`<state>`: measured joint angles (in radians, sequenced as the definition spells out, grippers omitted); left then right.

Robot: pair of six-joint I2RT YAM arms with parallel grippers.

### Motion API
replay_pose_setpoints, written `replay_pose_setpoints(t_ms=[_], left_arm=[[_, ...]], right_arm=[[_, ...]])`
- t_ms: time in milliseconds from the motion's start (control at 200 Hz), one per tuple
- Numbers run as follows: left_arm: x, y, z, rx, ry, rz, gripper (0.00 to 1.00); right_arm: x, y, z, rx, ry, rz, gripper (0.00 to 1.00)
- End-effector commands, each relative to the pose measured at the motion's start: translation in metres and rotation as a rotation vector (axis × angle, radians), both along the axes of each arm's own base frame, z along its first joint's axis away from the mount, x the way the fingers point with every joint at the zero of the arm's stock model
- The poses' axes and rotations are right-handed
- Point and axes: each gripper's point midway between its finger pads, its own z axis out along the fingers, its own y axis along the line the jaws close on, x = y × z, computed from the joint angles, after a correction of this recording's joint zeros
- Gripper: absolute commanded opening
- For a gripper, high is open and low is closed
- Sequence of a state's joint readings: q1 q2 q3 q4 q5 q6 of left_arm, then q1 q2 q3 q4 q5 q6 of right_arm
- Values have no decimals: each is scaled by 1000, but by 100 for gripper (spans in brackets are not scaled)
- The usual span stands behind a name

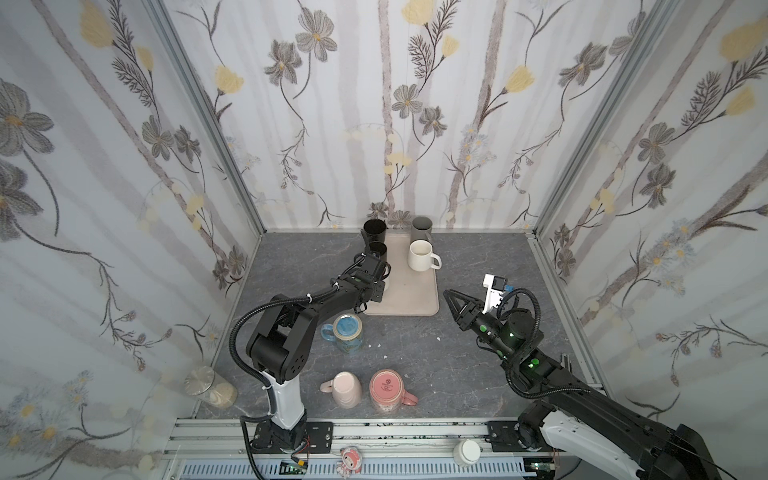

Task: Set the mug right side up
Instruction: 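Carry the red-lined mug to the tray with the left gripper while the right draws back, then lower the red-lined mug onto the tray with the left gripper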

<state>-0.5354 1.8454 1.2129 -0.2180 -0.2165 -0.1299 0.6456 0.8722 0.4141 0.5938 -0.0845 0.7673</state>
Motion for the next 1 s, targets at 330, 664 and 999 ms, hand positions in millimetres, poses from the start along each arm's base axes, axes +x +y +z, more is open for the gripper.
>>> replay_pose_setpoints(t_ms=[330,664,999], left_arm=[[6,12,2,46,-32,54,34],[12,33,1,112,-56,138,41],[28,48,7,119,-80,196,45]], right_arm=[[-1,2,1,21,0,20,33],[-1,2,1,24,1,21,34],[-1,2,0,24,5,21,34]])
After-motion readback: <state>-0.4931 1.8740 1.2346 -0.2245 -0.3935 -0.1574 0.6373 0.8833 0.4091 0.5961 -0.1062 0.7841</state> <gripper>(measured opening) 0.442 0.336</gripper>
